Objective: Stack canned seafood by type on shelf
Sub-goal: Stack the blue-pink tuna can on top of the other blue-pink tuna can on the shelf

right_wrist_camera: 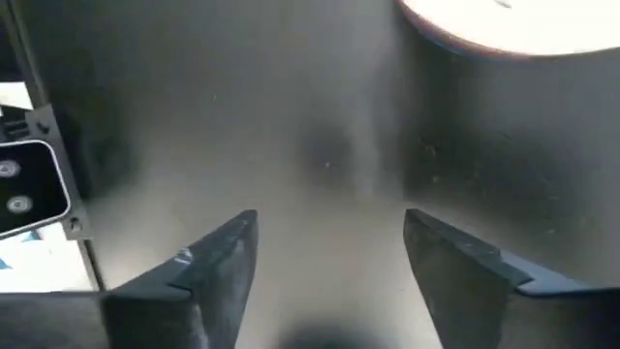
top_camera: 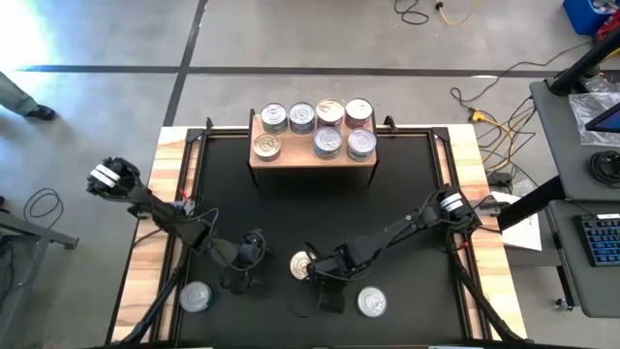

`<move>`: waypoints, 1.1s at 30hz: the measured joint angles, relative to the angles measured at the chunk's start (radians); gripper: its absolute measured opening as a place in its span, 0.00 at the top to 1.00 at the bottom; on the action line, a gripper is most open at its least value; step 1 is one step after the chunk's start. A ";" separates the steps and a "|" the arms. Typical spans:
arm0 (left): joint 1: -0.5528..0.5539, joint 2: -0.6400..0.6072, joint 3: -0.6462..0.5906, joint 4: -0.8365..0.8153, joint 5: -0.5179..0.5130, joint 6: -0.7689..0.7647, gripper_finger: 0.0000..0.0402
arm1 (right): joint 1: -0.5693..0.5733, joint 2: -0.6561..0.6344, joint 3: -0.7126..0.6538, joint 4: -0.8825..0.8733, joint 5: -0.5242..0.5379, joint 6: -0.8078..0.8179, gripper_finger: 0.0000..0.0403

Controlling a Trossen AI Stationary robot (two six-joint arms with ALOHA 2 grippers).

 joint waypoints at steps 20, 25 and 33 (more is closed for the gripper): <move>0.162 0.190 0.000 0.054 0.129 0.097 0.12 | -0.057 0.006 0.064 -0.012 0.192 -0.122 0.37; 0.191 0.299 0.063 0.067 0.101 0.091 0.08 | -0.057 0.036 0.064 -0.016 0.189 -0.159 0.38; 0.183 0.422 0.163 0.107 0.050 0.144 0.03 | -0.057 0.063 0.072 -0.011 0.212 -0.173 0.30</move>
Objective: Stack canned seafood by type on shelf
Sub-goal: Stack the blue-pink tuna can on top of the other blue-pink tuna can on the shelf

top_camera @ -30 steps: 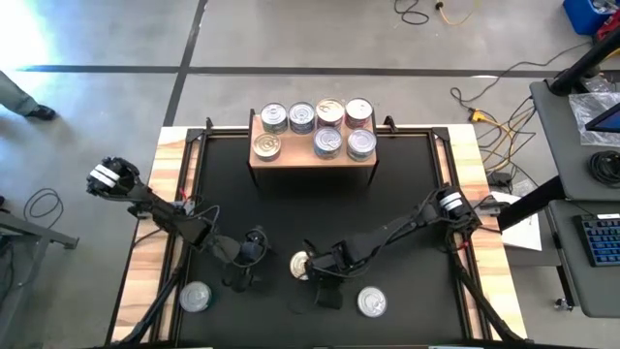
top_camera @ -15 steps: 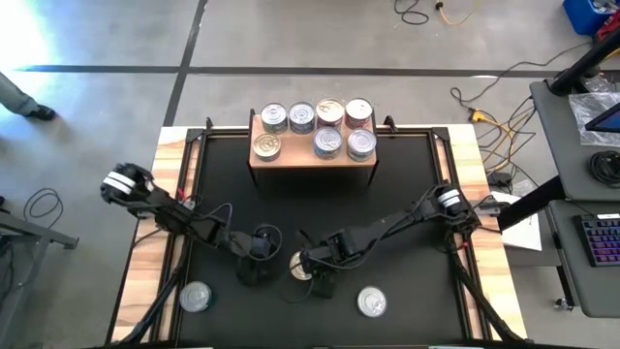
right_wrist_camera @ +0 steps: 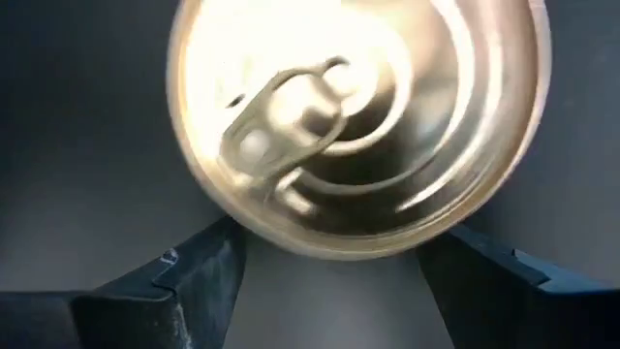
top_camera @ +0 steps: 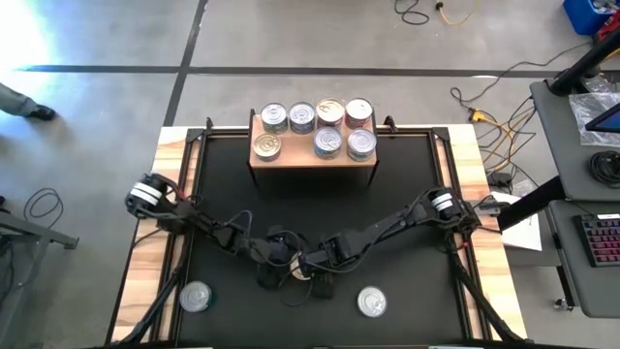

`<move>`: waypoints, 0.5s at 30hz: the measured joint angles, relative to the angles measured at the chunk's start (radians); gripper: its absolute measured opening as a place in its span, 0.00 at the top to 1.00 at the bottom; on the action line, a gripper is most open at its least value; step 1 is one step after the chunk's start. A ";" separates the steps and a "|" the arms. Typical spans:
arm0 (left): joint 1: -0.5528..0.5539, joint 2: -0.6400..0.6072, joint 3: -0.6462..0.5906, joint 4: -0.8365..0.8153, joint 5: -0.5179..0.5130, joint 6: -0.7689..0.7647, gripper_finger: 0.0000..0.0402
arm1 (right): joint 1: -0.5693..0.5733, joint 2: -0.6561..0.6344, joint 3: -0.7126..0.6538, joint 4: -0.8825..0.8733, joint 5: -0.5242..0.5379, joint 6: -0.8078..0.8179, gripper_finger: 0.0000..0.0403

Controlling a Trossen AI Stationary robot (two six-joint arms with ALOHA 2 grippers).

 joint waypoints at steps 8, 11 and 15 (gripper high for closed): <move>0.000 0.084 0.020 0.211 0.013 -0.010 0.02 | -0.012 -0.001 -0.002 0.006 0.107 -0.030 0.26; 0.003 0.124 0.054 0.254 0.018 -0.026 0.02 | -0.022 -0.002 -0.003 -0.002 0.105 -0.028 0.28; 0.000 0.199 0.127 0.267 0.018 -0.028 0.02 | -0.026 -0.002 -0.007 -0.006 0.088 -0.025 0.29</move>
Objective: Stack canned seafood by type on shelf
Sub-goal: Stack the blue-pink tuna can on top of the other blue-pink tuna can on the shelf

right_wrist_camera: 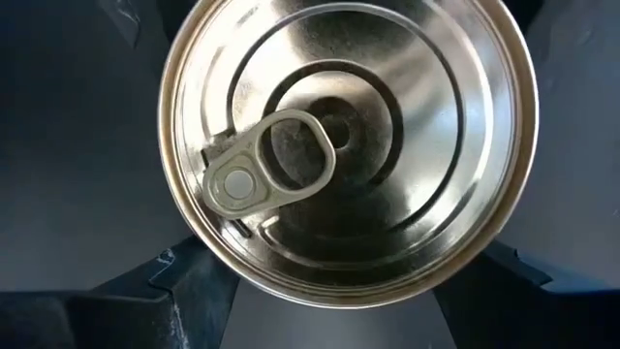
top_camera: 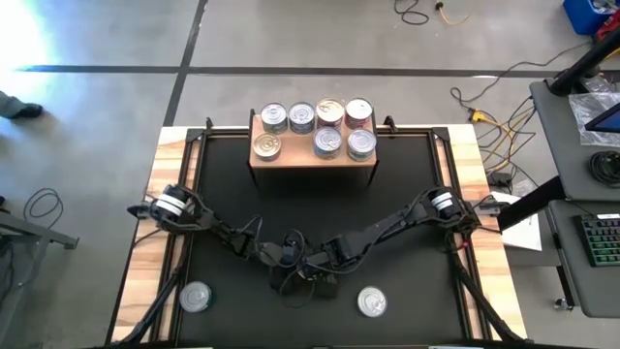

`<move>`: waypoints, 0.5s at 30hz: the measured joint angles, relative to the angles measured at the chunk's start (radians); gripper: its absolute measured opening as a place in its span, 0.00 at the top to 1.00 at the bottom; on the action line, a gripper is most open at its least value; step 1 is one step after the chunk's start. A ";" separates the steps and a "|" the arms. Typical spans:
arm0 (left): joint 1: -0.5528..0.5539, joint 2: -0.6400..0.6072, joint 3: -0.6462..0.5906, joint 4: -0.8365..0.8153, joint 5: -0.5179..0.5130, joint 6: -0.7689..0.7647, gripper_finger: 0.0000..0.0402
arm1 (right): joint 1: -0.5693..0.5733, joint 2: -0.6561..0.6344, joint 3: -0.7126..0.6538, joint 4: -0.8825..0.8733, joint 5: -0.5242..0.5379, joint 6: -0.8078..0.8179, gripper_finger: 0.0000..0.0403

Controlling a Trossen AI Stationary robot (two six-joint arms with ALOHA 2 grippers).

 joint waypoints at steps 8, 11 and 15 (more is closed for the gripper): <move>-0.008 0.089 0.046 0.142 -0.040 -0.003 0.02 | 0.001 -0.002 0.000 -0.062 0.001 -0.033 0.24; -0.006 0.078 0.037 0.124 -0.036 -0.040 0.03 | 0.002 -0.002 0.000 -0.055 -0.011 -0.032 0.22; -0.010 0.007 -0.002 0.058 -0.027 -0.127 0.05 | -0.001 -0.006 0.007 -0.053 -0.041 -0.039 0.22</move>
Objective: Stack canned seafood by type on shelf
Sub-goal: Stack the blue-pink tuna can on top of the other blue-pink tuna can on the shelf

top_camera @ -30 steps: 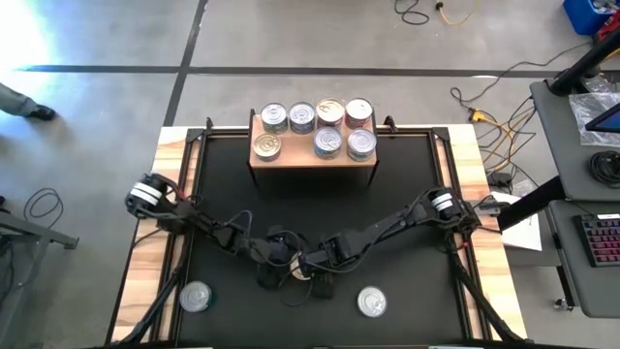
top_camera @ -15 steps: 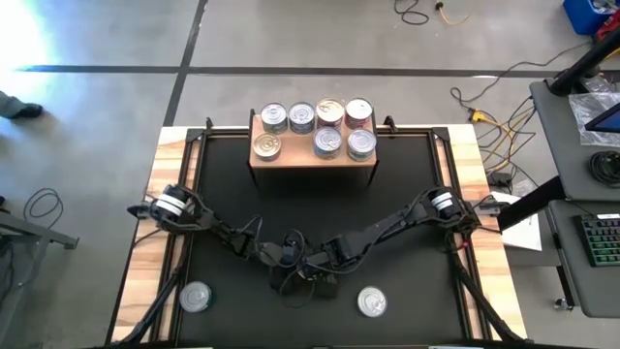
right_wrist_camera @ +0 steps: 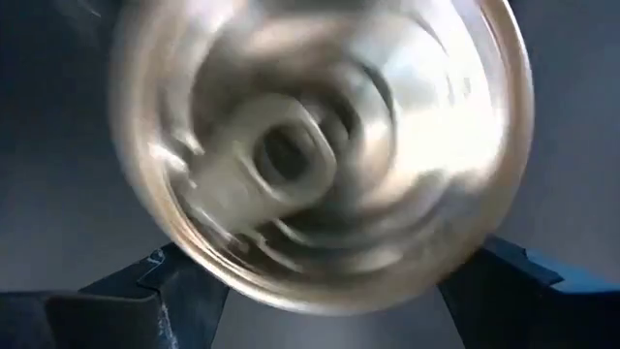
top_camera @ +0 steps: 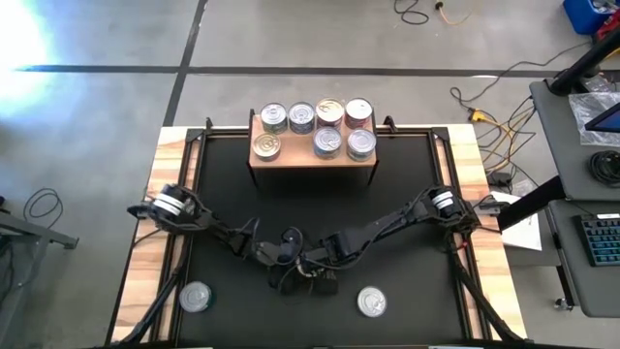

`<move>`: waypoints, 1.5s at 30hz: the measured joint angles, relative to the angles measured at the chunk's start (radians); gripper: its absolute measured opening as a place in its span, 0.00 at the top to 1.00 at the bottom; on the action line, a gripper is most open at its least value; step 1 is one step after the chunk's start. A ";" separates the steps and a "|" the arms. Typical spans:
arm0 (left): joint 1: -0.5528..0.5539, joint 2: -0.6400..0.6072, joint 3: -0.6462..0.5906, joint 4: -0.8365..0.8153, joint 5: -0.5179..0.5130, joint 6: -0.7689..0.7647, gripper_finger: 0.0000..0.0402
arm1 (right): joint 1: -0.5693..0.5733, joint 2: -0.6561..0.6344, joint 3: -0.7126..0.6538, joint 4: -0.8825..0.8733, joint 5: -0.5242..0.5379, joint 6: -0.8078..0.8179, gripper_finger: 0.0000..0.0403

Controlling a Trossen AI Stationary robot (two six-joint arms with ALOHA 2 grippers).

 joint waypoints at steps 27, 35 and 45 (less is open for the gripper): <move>0.128 -1.229 -0.151 -1.160 0.021 0.038 0.06 | -0.127 -0.242 -0.003 0.265 0.029 -0.036 0.86; 0.292 -1.338 -0.024 -1.432 0.018 0.280 0.06 | -0.208 -0.265 -0.003 0.514 -0.051 -0.003 0.97; 0.727 -1.266 0.100 -1.449 0.380 0.595 0.06 | -0.293 -0.255 0.077 0.597 0.000 -0.007 0.97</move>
